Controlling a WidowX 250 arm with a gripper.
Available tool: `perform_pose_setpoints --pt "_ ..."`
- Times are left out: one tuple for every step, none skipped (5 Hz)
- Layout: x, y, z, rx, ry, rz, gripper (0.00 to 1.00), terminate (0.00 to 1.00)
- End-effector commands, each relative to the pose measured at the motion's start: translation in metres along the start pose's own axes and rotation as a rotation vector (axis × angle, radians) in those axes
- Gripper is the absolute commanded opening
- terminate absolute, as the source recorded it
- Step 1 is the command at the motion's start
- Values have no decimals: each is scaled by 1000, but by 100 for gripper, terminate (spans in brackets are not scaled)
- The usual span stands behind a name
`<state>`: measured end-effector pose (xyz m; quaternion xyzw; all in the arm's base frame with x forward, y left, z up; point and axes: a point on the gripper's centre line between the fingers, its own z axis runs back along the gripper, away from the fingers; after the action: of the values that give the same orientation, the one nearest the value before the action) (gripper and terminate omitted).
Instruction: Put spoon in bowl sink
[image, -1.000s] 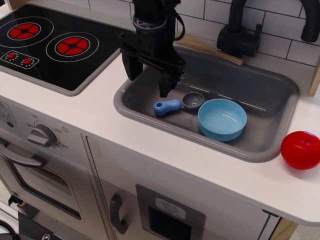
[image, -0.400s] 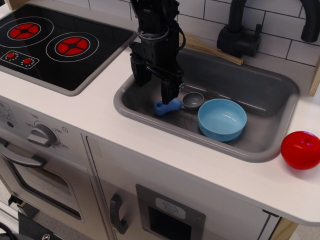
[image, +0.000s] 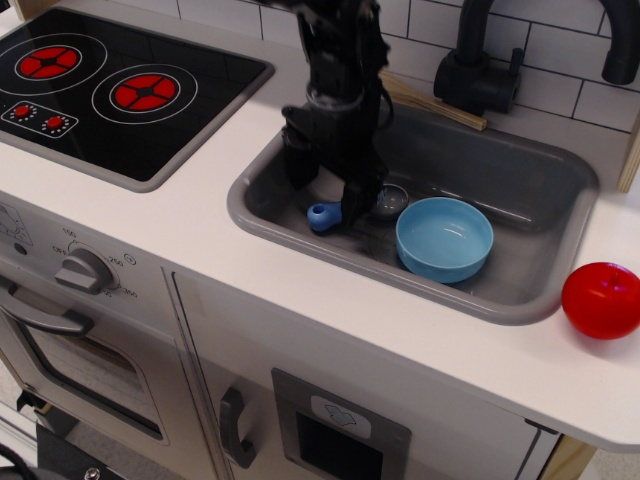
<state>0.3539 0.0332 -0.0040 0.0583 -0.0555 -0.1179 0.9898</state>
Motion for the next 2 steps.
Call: perform_pose_setpoints --pt "14 -2 -4 -4 -11 28 100 0" --pt "15 -3 -7 6 -6 20 0 0"
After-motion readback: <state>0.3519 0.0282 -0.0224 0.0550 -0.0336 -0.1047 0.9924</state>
